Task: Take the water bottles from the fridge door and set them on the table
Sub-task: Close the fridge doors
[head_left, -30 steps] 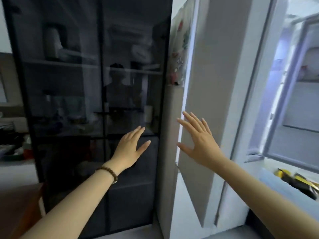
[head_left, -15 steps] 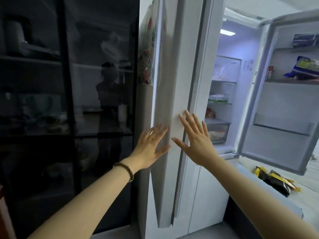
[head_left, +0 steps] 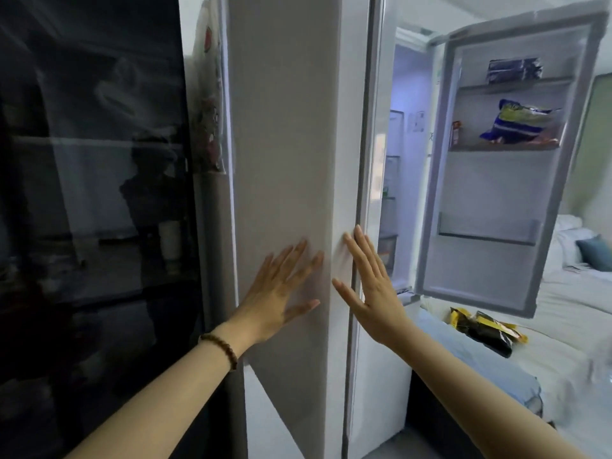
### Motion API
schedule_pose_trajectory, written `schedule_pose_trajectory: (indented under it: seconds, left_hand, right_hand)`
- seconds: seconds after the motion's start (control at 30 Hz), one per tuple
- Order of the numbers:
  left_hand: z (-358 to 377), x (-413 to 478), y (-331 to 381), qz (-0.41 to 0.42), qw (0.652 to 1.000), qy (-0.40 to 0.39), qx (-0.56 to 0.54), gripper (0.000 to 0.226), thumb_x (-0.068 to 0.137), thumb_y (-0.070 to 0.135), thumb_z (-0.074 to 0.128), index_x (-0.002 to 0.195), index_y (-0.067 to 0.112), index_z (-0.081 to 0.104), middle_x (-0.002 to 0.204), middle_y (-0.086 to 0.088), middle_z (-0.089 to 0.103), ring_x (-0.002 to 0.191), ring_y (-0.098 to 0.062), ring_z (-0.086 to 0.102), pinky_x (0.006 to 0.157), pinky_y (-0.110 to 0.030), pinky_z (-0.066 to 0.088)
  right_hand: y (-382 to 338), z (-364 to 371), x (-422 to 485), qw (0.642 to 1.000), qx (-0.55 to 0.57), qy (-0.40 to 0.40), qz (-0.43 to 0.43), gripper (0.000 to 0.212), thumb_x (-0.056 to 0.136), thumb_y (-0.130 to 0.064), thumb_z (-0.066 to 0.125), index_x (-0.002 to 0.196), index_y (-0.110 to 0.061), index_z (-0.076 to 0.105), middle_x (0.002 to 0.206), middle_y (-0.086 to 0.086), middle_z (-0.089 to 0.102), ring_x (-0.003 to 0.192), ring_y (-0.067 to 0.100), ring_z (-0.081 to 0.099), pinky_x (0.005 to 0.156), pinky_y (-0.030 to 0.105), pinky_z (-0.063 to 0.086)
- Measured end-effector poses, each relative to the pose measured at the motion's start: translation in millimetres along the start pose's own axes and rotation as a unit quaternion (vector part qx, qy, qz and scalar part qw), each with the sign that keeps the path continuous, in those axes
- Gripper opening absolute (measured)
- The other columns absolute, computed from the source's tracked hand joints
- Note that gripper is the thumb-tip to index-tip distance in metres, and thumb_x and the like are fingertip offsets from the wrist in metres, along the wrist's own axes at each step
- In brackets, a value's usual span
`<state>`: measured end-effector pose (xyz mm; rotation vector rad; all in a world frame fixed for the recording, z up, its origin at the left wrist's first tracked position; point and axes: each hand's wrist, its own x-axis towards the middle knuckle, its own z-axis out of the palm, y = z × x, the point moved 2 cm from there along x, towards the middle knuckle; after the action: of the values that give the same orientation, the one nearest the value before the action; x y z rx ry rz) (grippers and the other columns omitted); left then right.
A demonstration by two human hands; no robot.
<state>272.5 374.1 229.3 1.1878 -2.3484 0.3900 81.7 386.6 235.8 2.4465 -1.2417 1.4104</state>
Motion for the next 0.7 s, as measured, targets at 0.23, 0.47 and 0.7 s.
schedule_pose_trajectory:
  seconds: [0.23, 0.47, 0.7]
  left_hand:
    - [49.5, 80.9, 4.2, 0.034, 0.998, 0.049, 0.037, 0.07, 0.089, 0.063, 0.021, 0.138, 0.045, -0.024, 0.149, 0.017, -0.032, 0.141, -0.011, -0.024, 0.116, -0.042, -0.012]
    - [111.1, 164.1, -4.5, -0.017, 0.985, 0.143, 0.093, 0.069, 0.09, 0.06, 0.022, 0.145, 0.036, -0.013, 0.154, 0.011, -0.025, 0.144, -0.021, -0.011, 0.115, -0.045, -0.006]
    - [166.8, 242.3, -10.7, -0.104, 0.972, 0.163, 0.13, 0.062, 0.093, 0.059, 0.018, 0.146, 0.036, -0.006, 0.156, 0.0, 0.002, 0.141, -0.029, 0.009, 0.113, -0.049, 0.008]
  right_hand:
    - [77.4, -11.7, 18.6, 0.997, 0.053, 0.02, 0.054, 0.07, 0.09, -0.055, 0.041, 0.145, -0.045, -0.001, 0.155, -0.026, -0.005, 0.142, -0.008, -0.001, 0.114, 0.019, 0.009]
    - [177.4, -12.0, 56.8, 0.99, 0.13, 0.011, 0.048, 0.075, 0.092, -0.033, 0.054, 0.138, -0.053, -0.002, 0.155, -0.026, -0.001, 0.141, -0.011, 0.001, 0.11, 0.003, 0.008]
    - [285.3, 1.0, 112.1, 0.973, 0.224, -0.057, 0.023, 0.074, 0.094, -0.026, 0.053, 0.144, -0.043, 0.001, 0.158, -0.017, 0.005, 0.144, -0.004, 0.007, 0.12, 0.032, 0.014]
